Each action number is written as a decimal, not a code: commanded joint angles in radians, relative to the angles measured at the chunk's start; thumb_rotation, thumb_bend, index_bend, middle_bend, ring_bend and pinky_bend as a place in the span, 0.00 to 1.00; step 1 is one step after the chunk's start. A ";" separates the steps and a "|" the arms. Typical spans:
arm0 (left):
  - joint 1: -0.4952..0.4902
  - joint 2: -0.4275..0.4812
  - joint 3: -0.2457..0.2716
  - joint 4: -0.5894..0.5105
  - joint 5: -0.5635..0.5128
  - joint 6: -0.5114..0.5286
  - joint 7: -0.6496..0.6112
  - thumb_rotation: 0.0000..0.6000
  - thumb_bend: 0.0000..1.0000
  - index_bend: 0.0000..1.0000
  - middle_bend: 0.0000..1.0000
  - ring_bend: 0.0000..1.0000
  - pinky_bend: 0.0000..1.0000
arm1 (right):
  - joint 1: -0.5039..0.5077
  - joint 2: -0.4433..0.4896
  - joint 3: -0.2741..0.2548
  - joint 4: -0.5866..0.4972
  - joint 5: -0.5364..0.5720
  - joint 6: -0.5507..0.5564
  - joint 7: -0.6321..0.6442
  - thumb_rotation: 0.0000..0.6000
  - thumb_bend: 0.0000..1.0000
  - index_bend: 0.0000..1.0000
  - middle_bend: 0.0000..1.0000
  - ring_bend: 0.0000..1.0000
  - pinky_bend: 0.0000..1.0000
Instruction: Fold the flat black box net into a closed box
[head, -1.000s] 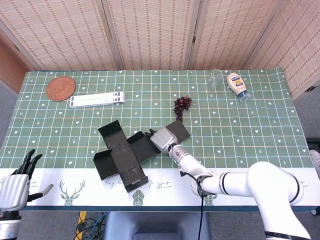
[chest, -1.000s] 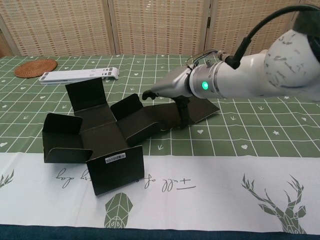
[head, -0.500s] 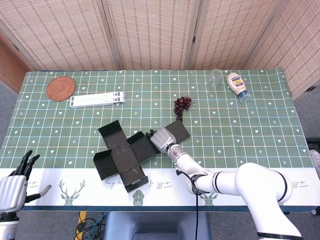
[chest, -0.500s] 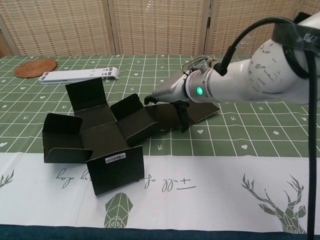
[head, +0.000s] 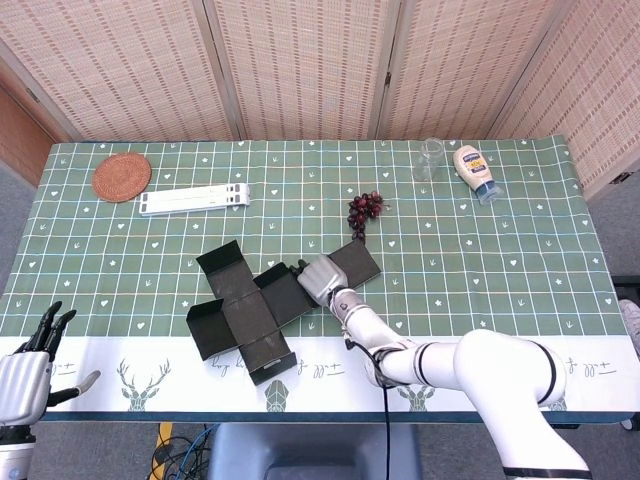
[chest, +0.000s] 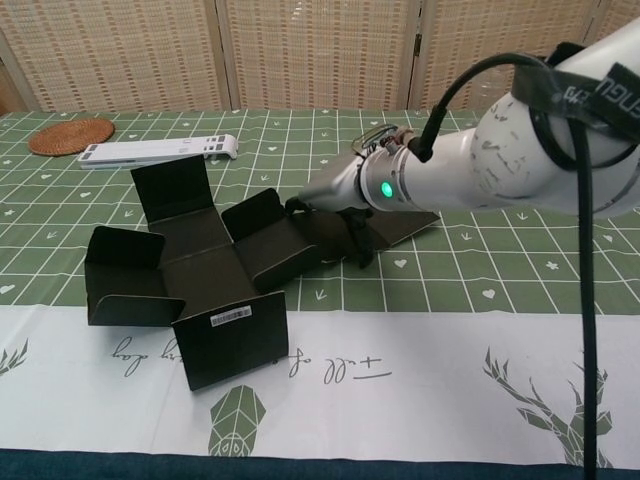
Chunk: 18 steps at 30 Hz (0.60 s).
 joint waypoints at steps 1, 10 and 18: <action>0.001 -0.002 -0.001 0.004 -0.002 -0.001 -0.005 1.00 0.08 0.12 0.06 0.26 0.45 | 0.004 -0.012 -0.005 0.012 0.001 0.002 -0.003 1.00 0.12 0.00 0.12 0.76 1.00; -0.001 -0.001 -0.004 0.015 -0.005 -0.006 -0.014 1.00 0.08 0.12 0.06 0.26 0.44 | -0.020 -0.026 0.022 0.017 -0.049 0.046 0.044 1.00 0.30 0.22 0.34 0.78 1.00; -0.053 -0.022 -0.023 0.071 0.015 -0.058 -0.041 1.00 0.08 0.16 0.09 0.29 0.45 | -0.072 0.018 0.059 -0.053 -0.104 0.092 0.120 1.00 0.33 0.27 0.38 0.80 1.00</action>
